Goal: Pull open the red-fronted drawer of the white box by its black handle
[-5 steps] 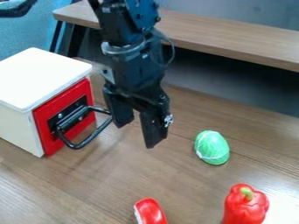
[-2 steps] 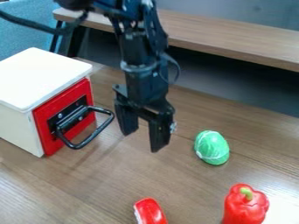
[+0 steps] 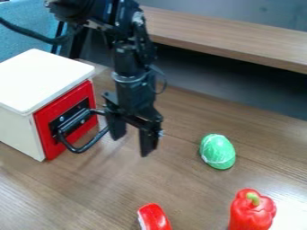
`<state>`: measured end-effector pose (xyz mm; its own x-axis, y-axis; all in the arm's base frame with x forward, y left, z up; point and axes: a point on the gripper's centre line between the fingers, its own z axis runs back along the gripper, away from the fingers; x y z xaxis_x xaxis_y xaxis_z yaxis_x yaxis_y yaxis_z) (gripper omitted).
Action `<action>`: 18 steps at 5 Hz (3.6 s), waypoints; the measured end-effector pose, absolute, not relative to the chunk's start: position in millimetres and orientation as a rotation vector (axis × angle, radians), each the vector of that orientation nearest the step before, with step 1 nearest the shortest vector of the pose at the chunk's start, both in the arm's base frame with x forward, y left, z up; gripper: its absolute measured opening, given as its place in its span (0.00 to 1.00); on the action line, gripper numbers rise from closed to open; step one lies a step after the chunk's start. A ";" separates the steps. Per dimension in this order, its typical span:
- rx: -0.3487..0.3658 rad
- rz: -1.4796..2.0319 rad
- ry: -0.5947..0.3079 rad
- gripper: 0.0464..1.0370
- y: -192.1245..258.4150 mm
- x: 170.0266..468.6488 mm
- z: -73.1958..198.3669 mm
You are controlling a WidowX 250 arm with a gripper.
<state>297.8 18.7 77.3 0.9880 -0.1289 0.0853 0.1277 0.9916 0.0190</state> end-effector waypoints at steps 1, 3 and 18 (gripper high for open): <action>0.012 -0.091 -0.087 0.96 31.3 297.0 76.9; 0.010 -0.064 -0.072 0.96 46.9 292.6 77.0; -0.100 -0.343 -0.069 0.96 -46.9 304.5 36.7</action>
